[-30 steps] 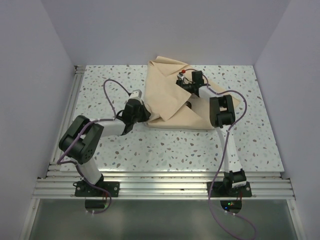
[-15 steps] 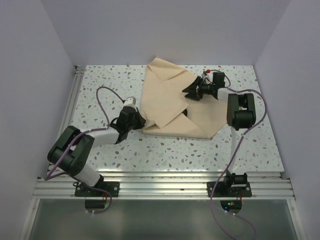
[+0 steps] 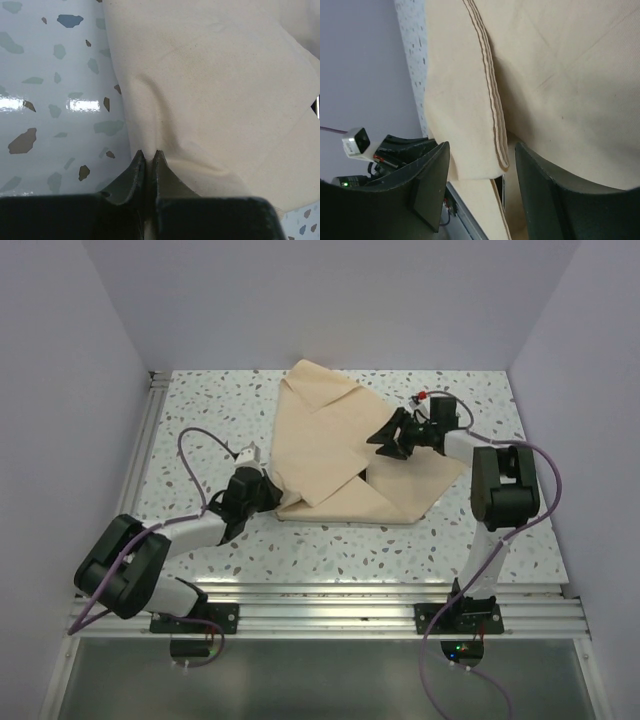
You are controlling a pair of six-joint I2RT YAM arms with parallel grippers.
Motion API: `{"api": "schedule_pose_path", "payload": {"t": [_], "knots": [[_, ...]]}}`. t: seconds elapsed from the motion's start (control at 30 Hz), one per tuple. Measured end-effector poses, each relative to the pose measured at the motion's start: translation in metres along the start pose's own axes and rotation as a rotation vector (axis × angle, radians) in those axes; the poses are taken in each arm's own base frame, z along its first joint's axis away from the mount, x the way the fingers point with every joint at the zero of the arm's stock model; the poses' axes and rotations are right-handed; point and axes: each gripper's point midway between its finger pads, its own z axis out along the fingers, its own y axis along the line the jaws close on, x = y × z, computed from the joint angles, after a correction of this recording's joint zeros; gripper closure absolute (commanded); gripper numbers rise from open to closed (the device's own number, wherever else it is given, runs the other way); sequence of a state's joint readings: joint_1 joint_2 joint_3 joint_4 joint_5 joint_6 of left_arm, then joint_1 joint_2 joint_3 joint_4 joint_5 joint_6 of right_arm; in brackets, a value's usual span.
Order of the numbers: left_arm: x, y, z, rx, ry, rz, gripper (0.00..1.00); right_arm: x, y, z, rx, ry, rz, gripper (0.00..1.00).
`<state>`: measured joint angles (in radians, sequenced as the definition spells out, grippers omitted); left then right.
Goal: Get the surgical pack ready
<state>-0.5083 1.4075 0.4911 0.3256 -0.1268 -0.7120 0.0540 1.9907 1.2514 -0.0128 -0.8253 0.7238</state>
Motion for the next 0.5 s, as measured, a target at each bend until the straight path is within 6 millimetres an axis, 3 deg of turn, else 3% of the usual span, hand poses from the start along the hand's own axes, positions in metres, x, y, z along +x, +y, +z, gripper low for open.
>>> {"api": "schedule_pose_path", "payload": {"t": [0.23,0.37,0.43,0.5], "knots": [[0.003,0.003,-0.006,-0.001,-0.008,-0.001,1.0,0.045,-0.005,0.006,0.117,0.069,-0.048,0.43],[0.003,0.003,-0.006,-0.001,-0.008,0.0,1.0,0.059,-0.008,0.013,0.157,0.094,-0.061,0.54],[0.003,0.003,-0.006,-0.001,-0.008,0.0,1.0,0.063,-0.008,0.016,0.165,0.098,-0.068,0.66],[0.003,0.004,-0.006,-0.003,-0.008,0.0,1.0,0.064,-0.009,0.018,0.176,0.093,-0.07,0.71]]}}
